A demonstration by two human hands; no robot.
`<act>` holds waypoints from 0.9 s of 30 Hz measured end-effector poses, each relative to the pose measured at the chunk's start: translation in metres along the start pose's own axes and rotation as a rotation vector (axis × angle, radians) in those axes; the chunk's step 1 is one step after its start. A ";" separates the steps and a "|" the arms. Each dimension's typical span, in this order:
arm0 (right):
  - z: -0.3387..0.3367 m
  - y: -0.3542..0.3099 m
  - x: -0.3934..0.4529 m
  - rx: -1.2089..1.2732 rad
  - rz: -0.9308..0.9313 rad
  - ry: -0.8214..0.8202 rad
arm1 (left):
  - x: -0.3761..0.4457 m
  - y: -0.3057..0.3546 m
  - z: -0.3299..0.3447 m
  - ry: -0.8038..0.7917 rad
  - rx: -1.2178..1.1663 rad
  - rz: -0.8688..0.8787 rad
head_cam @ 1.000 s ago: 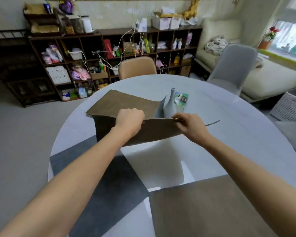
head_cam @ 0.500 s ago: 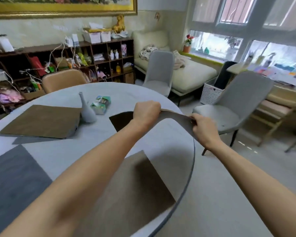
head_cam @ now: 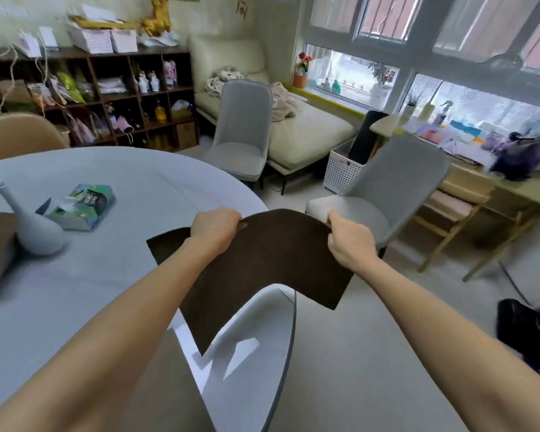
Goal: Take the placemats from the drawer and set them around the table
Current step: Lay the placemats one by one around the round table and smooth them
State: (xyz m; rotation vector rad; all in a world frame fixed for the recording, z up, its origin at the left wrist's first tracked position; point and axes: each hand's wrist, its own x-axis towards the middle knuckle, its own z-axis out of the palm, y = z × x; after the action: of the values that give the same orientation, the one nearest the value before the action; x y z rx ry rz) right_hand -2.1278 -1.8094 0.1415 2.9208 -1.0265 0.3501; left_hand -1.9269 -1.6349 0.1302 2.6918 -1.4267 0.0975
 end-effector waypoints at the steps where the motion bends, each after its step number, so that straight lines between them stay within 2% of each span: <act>1: 0.001 0.003 0.020 -0.004 -0.022 -0.008 | 0.009 -0.002 0.001 -0.024 -0.014 -0.012; 4: 0.012 0.004 0.077 -0.004 -0.104 -0.088 | 0.027 -0.011 0.008 -0.130 -0.073 -0.115; 8: 0.040 -0.010 0.141 -0.016 -0.352 -0.167 | 0.037 -0.032 0.026 -0.227 -0.134 -0.320; 11: 0.063 -0.027 0.185 -0.040 -0.541 -0.189 | 0.039 -0.038 0.025 -0.244 -0.149 -0.471; 16: 0.070 -0.067 0.242 0.088 -0.790 -0.179 | 0.038 -0.031 -0.007 -0.117 0.046 -0.745; 23: 0.061 -0.126 0.262 0.409 -1.035 -0.206 | 0.021 -0.019 -0.042 0.117 0.317 -1.115; 26: 0.074 -0.154 0.266 0.481 -1.119 -0.196 | 0.007 -0.032 -0.032 0.222 0.362 -1.167; 27: 0.081 -0.160 0.267 0.484 -1.148 -0.192 | 0.003 -0.035 -0.025 0.208 0.366 -1.174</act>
State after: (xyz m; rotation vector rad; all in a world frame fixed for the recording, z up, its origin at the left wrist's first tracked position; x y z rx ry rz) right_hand -1.8097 -1.8560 0.1290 3.3501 0.9232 0.2625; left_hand -1.8962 -1.6149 0.1539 3.1747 0.3749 0.5405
